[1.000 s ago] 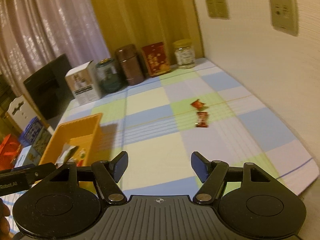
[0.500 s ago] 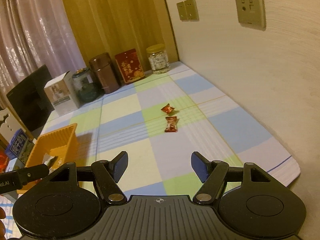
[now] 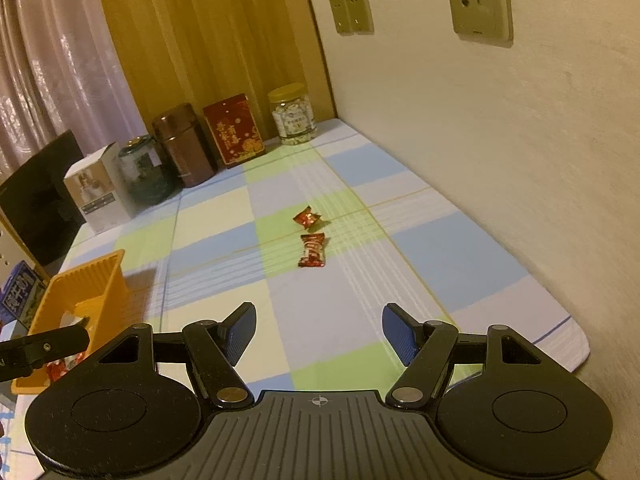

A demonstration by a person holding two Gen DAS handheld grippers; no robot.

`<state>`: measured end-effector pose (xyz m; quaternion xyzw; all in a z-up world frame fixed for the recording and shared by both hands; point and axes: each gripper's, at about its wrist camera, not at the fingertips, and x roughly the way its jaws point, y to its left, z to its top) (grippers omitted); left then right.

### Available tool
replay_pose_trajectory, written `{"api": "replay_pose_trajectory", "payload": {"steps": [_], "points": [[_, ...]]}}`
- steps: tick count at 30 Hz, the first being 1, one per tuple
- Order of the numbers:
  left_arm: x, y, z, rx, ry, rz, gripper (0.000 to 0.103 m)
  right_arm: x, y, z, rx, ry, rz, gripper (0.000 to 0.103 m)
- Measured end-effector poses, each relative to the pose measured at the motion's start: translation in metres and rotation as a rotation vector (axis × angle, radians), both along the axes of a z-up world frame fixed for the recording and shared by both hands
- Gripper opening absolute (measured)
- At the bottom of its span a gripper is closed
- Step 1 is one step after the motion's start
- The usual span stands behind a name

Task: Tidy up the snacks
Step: 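Withdraw both open tools from the tray toward the two red candies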

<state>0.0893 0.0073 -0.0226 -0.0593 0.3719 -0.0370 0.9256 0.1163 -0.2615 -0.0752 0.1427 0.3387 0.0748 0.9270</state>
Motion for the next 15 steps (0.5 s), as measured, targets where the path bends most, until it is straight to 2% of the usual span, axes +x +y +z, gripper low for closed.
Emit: {"api": "replay_pose_trajectory", "payload": {"steps": [4, 6, 15], "points": [[0.015, -0.006, -0.006, -0.001, 0.012, -0.005, 0.082, 0.014, -0.005, -0.005, 0.008, 0.001, 0.004, 0.070], [0.023, -0.009, -0.010, 0.001, 0.016, -0.007, 0.087, 0.023, -0.007, -0.009, 0.004, 0.003, 0.003, 0.070], [0.074, -0.015, -0.033, -0.003, 0.033, 0.001, 0.087, 0.075, 0.003, -0.032, -0.026, 0.013, 0.053, 0.070]]}}
